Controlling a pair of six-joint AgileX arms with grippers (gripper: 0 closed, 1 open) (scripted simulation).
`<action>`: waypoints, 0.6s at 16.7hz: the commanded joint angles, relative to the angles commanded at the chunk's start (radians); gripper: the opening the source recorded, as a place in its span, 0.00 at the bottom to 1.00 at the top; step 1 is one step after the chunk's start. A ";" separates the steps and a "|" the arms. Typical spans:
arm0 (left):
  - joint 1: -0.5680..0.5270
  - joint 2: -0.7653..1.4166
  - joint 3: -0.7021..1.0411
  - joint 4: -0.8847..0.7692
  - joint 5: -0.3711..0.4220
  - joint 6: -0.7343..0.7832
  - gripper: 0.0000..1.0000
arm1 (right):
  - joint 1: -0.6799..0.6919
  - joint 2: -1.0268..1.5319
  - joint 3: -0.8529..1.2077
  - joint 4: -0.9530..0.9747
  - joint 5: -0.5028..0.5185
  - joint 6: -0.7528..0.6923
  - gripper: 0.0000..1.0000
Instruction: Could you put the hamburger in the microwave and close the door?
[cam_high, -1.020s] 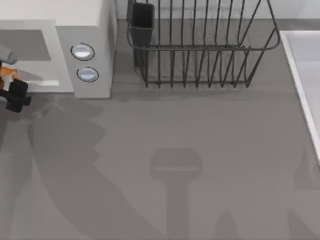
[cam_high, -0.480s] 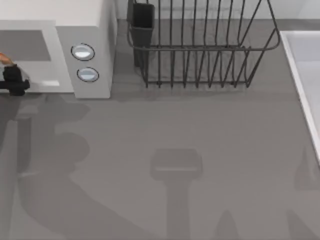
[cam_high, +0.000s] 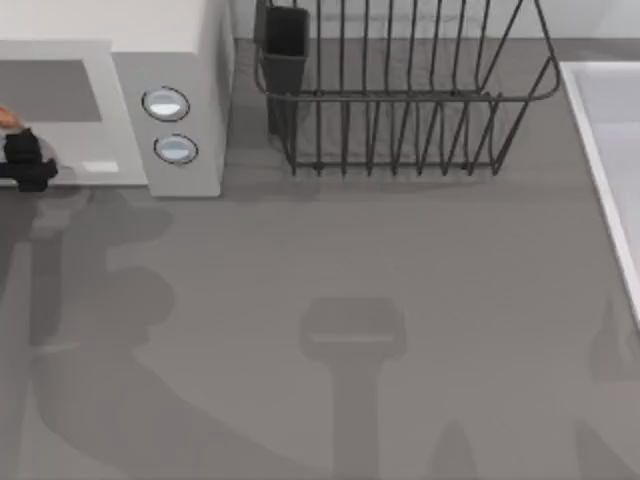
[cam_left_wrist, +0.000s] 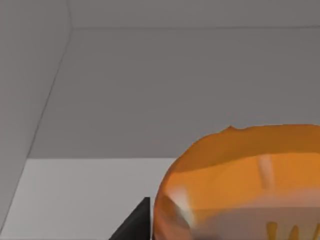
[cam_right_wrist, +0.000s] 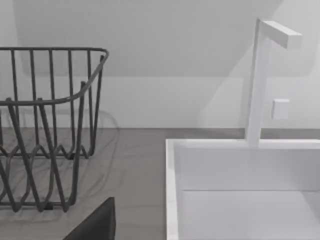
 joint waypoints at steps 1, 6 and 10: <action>0.000 0.012 0.012 -0.007 -0.002 -0.001 0.00 | 0.000 0.000 0.000 0.000 0.000 0.000 1.00; -0.013 0.159 0.234 -0.096 -0.023 -0.011 0.00 | 0.000 0.000 0.000 0.000 0.000 0.000 1.00; -0.041 0.304 0.527 -0.201 -0.039 -0.019 0.00 | 0.000 0.000 0.000 0.000 0.000 0.000 1.00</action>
